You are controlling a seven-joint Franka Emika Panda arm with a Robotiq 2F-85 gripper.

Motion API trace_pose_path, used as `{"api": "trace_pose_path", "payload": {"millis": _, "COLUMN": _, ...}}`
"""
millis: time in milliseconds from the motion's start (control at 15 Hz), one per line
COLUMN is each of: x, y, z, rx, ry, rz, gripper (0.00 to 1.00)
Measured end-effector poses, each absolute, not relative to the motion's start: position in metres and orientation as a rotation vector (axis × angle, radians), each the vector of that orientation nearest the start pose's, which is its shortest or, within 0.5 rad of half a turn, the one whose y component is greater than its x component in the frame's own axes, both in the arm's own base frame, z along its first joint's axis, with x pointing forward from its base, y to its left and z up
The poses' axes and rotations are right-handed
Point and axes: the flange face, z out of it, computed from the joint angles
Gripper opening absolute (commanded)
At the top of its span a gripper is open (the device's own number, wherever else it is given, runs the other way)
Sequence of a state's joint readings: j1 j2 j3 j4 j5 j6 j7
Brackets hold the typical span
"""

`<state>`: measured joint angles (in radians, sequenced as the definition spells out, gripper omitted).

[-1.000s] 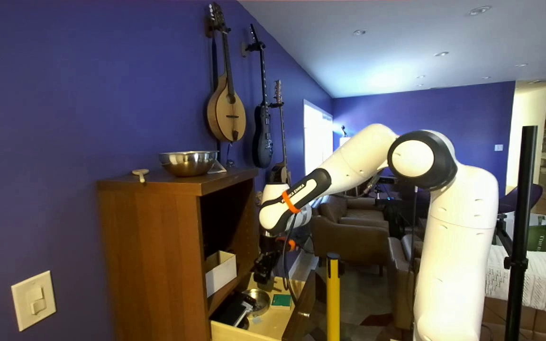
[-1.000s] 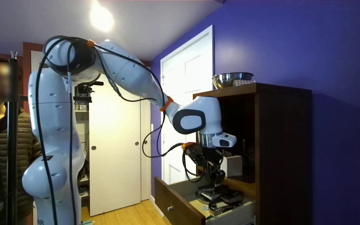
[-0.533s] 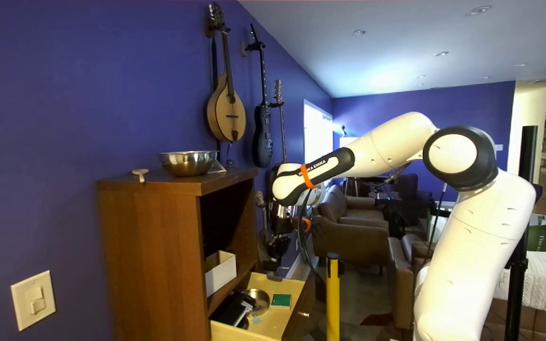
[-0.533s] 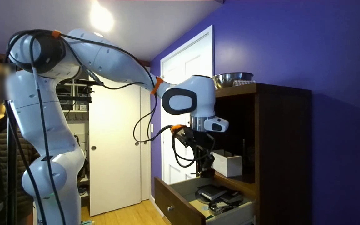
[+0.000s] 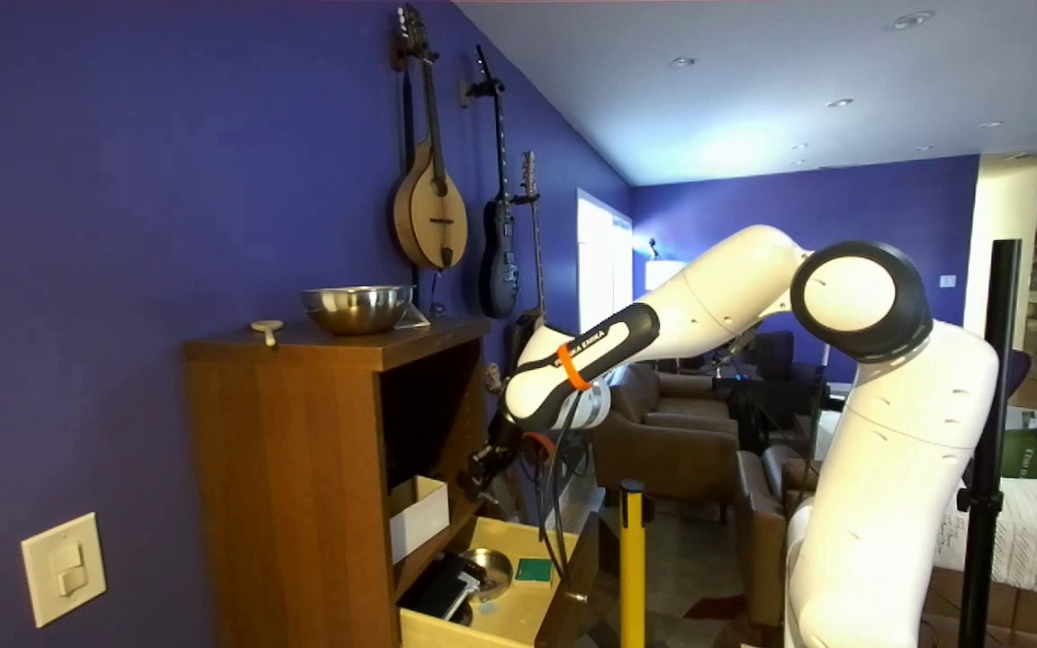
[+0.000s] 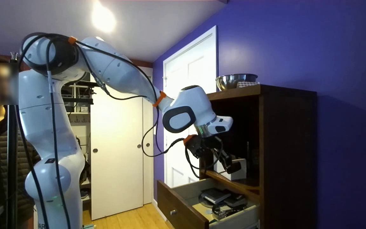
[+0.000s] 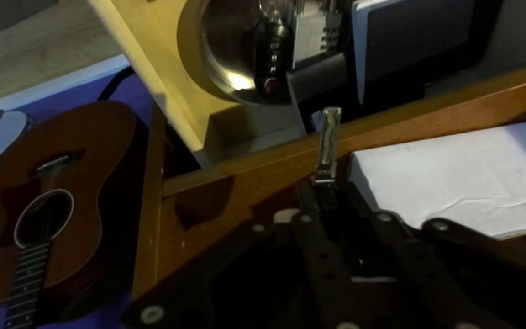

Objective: Pick up the object from the silver bowl in the drawer and put it on the first shelf above the chest of drawers

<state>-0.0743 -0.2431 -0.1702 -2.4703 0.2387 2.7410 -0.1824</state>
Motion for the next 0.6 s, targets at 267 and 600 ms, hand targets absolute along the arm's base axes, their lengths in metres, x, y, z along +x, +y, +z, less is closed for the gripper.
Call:
{"api": "trace_pose_path", "payload": {"millis": 267, "x": 0.49, "y": -0.129, "z": 0.403, "rx": -2.963, "ry": 0.41, "rz": -0.915, "gripper": 0.05}}
{"api": "trace_pose_path", "payload": {"millis": 600, "x": 0.511, "y": -0.132, "z": 0.383, "rx": -3.001, "ry": 0.365, "rz": -1.043, "gripper": 0.05}}
